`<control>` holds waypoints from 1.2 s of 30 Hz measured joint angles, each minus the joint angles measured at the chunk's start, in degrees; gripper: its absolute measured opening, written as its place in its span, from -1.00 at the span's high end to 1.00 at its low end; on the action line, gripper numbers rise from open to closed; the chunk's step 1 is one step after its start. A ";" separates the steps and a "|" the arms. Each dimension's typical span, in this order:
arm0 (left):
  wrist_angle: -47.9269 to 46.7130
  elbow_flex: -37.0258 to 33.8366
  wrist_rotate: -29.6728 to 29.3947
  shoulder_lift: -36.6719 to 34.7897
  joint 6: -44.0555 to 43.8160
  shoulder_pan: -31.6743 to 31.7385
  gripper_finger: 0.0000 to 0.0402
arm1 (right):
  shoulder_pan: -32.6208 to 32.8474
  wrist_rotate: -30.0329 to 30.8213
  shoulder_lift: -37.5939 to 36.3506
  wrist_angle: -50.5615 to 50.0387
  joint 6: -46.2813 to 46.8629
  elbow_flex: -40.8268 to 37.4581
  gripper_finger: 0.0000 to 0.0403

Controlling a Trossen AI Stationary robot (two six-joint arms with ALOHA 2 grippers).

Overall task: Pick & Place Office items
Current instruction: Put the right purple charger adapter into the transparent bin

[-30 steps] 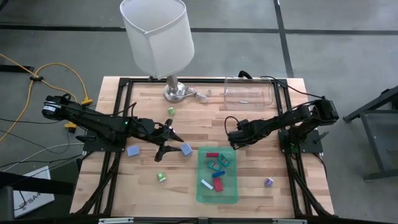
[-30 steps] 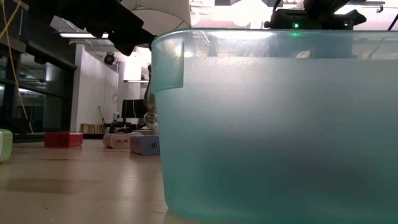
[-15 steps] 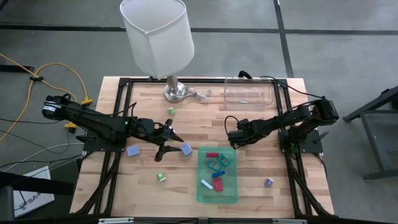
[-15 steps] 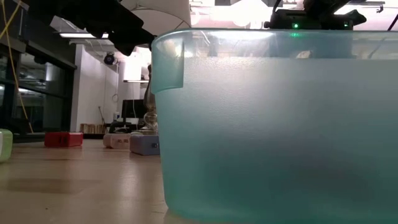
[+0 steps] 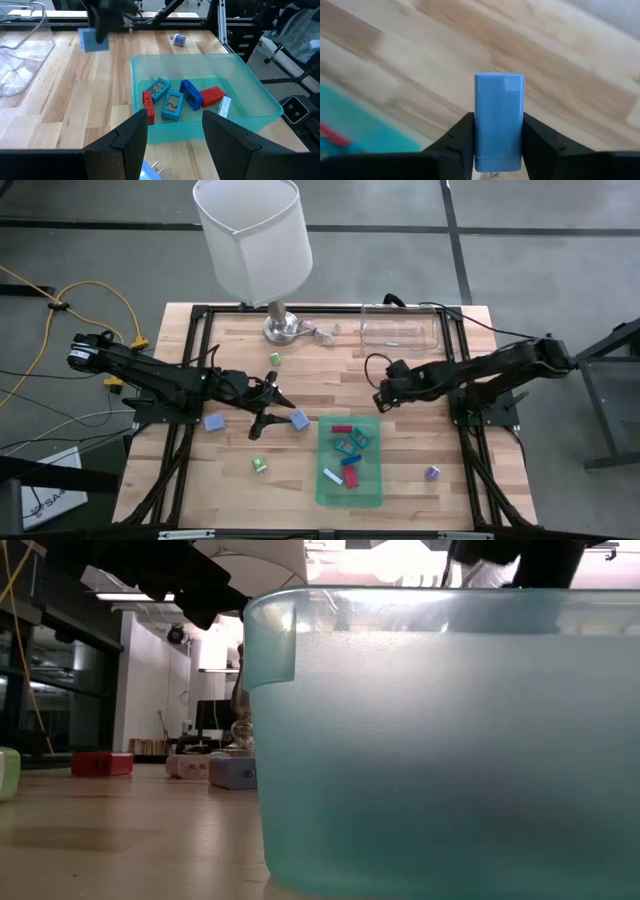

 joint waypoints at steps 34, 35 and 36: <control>0.03 0.00 -0.01 0.00 0.00 0.00 0.08 | -49.91 -14.91 3.79 17.51 -39.91 0.02 0.42; 0.04 0.00 -0.01 0.00 0.00 0.00 0.08 | -50.21 -14.36 5.05 17.43 -39.93 0.02 0.41; 0.04 0.00 -0.02 0.00 0.00 0.00 0.08 | -50.50 -13.87 6.33 17.32 -39.99 0.02 0.40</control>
